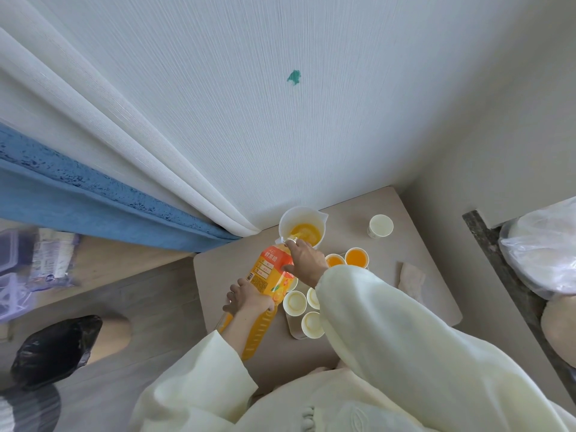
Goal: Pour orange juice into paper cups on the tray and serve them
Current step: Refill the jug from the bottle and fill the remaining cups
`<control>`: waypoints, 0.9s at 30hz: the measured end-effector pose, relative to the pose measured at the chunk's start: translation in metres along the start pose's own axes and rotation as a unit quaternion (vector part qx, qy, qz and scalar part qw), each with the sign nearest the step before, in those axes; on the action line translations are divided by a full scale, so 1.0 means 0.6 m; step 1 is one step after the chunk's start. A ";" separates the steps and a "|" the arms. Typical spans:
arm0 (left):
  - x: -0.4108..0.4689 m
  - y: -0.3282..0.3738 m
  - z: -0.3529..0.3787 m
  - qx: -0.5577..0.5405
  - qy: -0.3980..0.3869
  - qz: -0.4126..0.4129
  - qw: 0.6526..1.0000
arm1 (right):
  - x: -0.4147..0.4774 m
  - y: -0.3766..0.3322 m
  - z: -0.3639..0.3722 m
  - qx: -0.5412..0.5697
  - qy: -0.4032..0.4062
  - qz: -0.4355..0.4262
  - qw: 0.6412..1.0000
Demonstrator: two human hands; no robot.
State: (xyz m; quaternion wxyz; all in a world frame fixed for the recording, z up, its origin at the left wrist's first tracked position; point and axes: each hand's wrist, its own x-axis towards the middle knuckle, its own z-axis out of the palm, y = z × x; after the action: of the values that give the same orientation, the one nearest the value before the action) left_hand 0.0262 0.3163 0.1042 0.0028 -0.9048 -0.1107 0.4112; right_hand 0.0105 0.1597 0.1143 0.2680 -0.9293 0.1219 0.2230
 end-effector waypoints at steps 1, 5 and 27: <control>0.000 0.000 0.000 0.001 0.001 0.001 1.000 | 0.000 0.000 0.000 0.000 0.000 0.000 1.000; 0.000 0.000 0.001 0.004 0.001 0.002 1.000 | 0.000 -0.001 0.000 0.005 -0.003 0.002 1.000; -0.002 0.000 -0.004 0.006 0.003 0.009 1.000 | -0.001 -0.003 -0.003 0.006 -0.002 0.002 1.000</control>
State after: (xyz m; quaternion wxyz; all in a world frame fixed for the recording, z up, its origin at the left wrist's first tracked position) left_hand 0.0273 0.3165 0.1068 0.0044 -0.9069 -0.1002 0.4092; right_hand 0.0111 0.1600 0.1169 0.2730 -0.9271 0.1244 0.2247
